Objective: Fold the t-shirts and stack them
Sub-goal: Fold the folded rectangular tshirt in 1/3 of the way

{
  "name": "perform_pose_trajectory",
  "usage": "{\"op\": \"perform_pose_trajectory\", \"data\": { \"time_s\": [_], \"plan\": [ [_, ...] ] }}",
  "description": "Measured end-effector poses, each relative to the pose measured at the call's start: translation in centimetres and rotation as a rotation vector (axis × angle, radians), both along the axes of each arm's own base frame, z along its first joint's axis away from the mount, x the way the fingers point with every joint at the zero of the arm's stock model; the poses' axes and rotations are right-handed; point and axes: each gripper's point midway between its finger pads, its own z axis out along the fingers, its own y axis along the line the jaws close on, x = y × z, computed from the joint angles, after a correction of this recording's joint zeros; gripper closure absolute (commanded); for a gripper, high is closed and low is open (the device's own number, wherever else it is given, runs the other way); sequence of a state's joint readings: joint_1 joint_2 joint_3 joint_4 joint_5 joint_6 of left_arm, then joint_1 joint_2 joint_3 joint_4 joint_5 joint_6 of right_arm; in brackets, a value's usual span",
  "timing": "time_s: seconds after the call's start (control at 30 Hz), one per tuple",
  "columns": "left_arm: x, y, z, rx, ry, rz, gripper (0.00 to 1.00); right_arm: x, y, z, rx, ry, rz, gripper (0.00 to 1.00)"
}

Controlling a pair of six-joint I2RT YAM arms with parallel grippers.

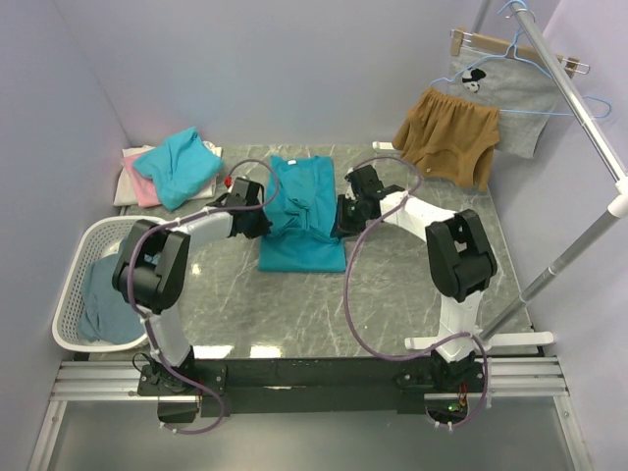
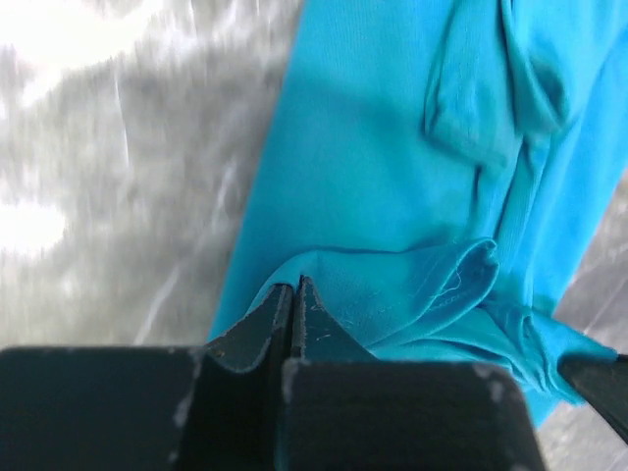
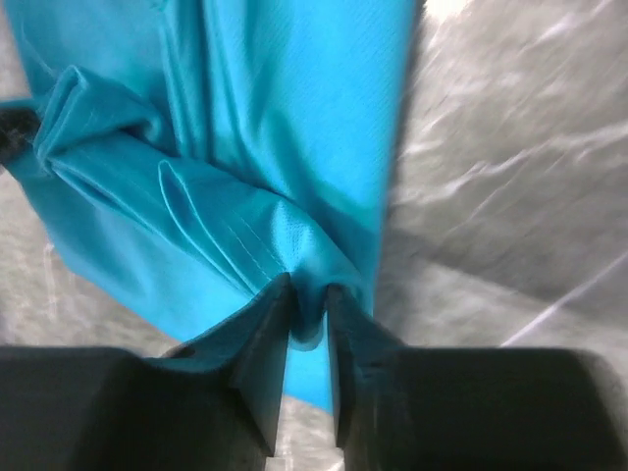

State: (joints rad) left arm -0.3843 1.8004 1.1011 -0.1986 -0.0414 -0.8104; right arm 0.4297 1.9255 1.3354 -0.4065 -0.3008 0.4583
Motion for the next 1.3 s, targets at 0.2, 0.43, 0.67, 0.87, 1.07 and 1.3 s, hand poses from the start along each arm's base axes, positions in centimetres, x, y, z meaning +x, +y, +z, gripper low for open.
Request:
{"op": "perform_pose_trajectory", "data": {
  "time_s": [0.2,0.43,0.67,0.87,1.07,1.3],
  "plan": [
    [2.3,0.1,-0.6,-0.026,-0.006,-0.026,0.16,1.9,-1.8,-0.8,-0.035,-0.01,-0.039,0.18],
    [2.4,0.1,2.1,-0.028,-0.075,-0.052,0.13,1.3,-3.7,1.5,-0.037,-0.081,-0.076,0.17],
    [1.7,-0.1,9.1,-0.086,-0.213,-0.094,0.13,0.3,-0.4,5.0,0.073,-0.146,0.005,0.17],
    [0.1,-1.9,8.2,-0.175,-0.184,-0.186,0.15,-1.4,2.7,4.8,0.129,-0.117,0.085,0.17],
    [-0.9,-3.1,3.1,-0.218,-0.088,-0.242,0.16,-0.3,3.5,1.4,0.114,-0.059,0.092,0.17],
    [0.6,-3.4,1.4,-0.212,-0.118,-0.253,0.16,1.6,3.9,-1.2,0.083,-0.036,0.099,0.17]
  ]
}}
